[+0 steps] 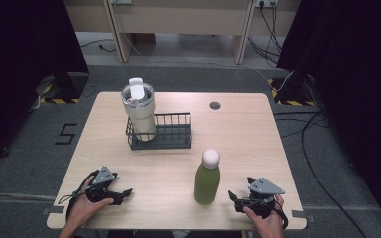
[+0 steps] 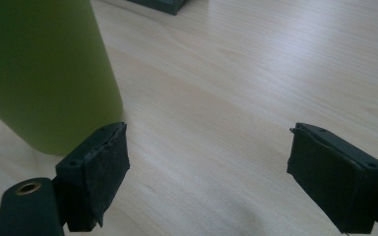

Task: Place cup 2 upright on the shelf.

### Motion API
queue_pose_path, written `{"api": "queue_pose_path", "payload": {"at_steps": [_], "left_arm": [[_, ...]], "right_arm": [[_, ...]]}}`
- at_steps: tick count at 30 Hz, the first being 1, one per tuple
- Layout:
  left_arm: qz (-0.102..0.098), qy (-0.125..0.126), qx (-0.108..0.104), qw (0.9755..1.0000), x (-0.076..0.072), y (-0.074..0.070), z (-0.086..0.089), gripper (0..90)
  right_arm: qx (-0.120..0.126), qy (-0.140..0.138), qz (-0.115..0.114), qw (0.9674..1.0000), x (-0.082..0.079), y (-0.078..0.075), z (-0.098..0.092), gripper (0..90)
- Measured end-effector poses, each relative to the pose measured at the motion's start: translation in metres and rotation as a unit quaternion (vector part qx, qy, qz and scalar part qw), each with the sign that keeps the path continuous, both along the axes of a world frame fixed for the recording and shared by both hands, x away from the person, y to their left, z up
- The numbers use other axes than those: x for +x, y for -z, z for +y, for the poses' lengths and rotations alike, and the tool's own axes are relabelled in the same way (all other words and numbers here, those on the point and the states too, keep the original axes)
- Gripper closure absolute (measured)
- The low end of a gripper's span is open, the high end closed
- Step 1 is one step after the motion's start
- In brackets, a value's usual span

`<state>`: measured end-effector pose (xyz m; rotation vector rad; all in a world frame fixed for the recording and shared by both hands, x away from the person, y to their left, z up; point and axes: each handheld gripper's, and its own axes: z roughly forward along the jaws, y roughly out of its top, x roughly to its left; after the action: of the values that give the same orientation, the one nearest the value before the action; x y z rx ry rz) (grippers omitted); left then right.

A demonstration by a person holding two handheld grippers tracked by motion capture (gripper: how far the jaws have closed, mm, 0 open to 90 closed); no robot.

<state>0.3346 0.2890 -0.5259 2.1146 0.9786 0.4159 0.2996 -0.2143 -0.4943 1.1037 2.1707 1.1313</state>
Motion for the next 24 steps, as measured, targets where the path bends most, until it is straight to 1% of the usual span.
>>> {"api": "queue_pose_path", "payload": {"at_steps": [5, 8, 12, 14, 18, 24], "left_arm": [[0.000, 0.000, 0.000, 1.0000, 0.000, 0.000, 0.000, 11.6], [0.000, 0.000, 0.000, 1.0000, 0.000, 0.000, 0.000, 11.5], [0.000, -0.001, 0.000, 1.0000, 0.000, 0.000, 0.000, 11.4], [0.000, -0.001, 0.000, 1.0000, 0.000, 0.000, 0.000, 11.4], [0.001, -0.001, -0.001, 1.0000, 0.000, 0.000, 0.000, 11.3], [0.000, -0.001, 0.000, 1.0000, 0.000, 0.000, 0.000, 11.2]], "right_arm": [[0.009, -0.013, -0.011, 0.9998, -0.006, -0.005, 0.002, 15.6], [0.013, -0.027, -0.017, 0.9994, -0.011, -0.008, 0.006, 15.6], [0.022, -0.037, -0.029, 0.9987, -0.015, -0.013, 0.010, 15.6], [0.026, -0.042, -0.030, 0.9983, -0.017, -0.014, 0.011, 15.7], [0.025, -0.054, -0.032, 0.9977, -0.018, -0.014, 0.015, 15.7], [0.036, -0.068, -0.037, 0.9963, -0.021, -0.016, 0.019, 15.7]]}}
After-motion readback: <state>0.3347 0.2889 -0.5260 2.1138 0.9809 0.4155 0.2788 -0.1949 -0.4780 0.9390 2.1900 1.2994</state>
